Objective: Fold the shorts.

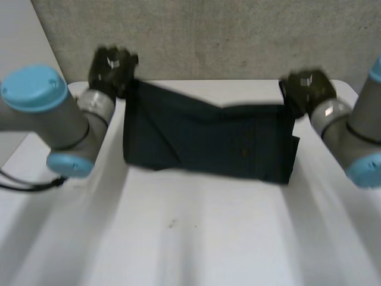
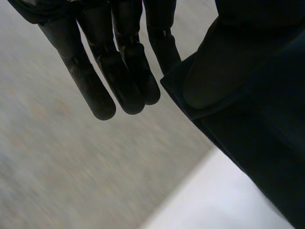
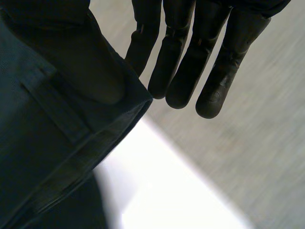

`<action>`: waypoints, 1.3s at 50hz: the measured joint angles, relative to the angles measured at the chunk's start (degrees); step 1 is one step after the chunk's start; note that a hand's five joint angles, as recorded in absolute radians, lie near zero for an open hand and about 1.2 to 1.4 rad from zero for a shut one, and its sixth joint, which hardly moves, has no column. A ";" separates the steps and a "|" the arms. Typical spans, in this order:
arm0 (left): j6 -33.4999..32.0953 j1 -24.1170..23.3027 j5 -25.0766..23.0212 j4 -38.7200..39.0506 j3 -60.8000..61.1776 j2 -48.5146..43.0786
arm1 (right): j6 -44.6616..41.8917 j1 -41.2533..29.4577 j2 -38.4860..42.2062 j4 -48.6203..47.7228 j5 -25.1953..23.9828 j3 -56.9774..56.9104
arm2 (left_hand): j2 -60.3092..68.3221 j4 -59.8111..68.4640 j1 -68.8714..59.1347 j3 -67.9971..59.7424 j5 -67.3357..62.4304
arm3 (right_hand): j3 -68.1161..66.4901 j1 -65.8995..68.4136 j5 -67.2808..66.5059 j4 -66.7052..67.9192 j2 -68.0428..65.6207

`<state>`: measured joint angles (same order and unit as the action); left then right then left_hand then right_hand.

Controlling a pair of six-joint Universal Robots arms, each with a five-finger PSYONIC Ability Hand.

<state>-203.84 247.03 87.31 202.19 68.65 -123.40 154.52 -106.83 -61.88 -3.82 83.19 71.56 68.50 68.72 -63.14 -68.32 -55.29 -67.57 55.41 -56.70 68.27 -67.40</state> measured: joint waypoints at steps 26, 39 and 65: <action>4.84 -1.18 6.31 11.95 1.89 18.89 | 0.43 -4.63 -6.04 -9.92 1.59 -14.18 | 0.12 0.02 0.00 -0.13 0.00 | 0.00 0.38 0.00 0.01 0.00; 9.13 -1.53 6.14 -1.49 27.17 26.68 | 0.08 -3.97 -7.58 -5.98 -3.54 16.19 | 0.13 0.19 0.00 -0.13 0.00 | -0.25 2.06 -0.20 0.02 0.00; 7.65 -0.24 0.32 -26.32 49.71 56.63 | -0.13 -1.11 -27.22 10.13 -8.83 33.65 | 0.12 0.22 0.00 -0.13 0.00 | 41.45 -32.42 40.71 -41.90 41.36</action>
<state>-196.19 246.79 87.62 175.86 118.35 -66.77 154.39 -107.94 -89.10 6.31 74.37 105.21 68.63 68.94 -63.14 -68.46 -55.29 -26.12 22.99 -15.98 26.38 -26.05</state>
